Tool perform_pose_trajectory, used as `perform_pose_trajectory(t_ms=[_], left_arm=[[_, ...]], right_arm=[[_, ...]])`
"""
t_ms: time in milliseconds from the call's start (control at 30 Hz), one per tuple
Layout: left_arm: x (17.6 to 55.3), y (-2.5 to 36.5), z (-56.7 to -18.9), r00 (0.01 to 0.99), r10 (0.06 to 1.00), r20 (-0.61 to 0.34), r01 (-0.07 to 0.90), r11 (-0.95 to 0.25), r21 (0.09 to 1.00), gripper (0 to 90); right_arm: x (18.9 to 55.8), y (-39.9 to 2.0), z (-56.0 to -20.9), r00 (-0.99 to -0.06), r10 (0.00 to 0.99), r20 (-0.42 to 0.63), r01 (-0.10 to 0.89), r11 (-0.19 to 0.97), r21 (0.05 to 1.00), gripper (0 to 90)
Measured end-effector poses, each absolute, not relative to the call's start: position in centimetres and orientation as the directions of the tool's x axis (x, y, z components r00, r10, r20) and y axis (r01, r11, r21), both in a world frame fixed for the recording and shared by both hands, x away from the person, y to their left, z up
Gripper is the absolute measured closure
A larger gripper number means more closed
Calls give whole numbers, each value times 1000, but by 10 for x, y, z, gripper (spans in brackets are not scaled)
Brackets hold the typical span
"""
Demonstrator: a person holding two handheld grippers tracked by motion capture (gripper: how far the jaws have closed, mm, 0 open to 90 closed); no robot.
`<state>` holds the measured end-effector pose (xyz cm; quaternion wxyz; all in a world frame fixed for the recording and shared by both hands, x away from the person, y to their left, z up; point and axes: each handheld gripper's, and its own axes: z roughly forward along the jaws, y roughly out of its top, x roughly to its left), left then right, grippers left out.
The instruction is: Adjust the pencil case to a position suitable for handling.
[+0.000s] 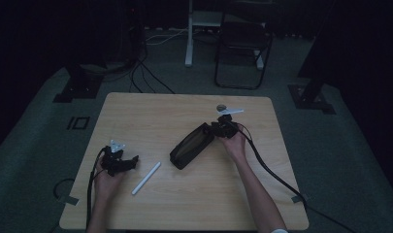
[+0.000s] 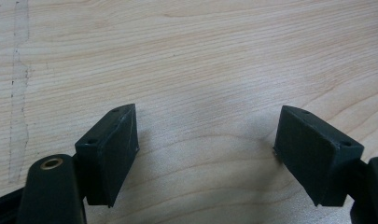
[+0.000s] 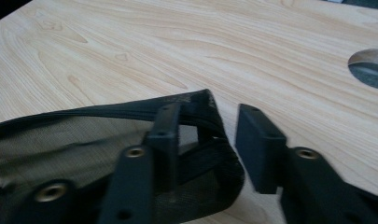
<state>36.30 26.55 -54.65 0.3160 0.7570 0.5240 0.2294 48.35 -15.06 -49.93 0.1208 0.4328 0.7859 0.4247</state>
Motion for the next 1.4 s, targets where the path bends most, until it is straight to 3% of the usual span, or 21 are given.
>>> perform_pose_trajectory(t_ms=[333,600,967,1400], left_arm=[[363,266,-547,346,938,16,648,-251,719,220],[363,266,-546,347,938,15,649,-252,718,220],[361,263,-546,351,936,18,645,-256,720,248],[355,260,-543,360,933,13,649,-260,715,436]], right_arm=[[473,-157,-494,-496,856,142,603,222,766,679],[445,-163,-493,-501,850,161,595,204,777,576],[416,-151,-490,-555,815,164,562,222,797,507],[392,-176,-482,-569,816,104,501,244,831,453]])
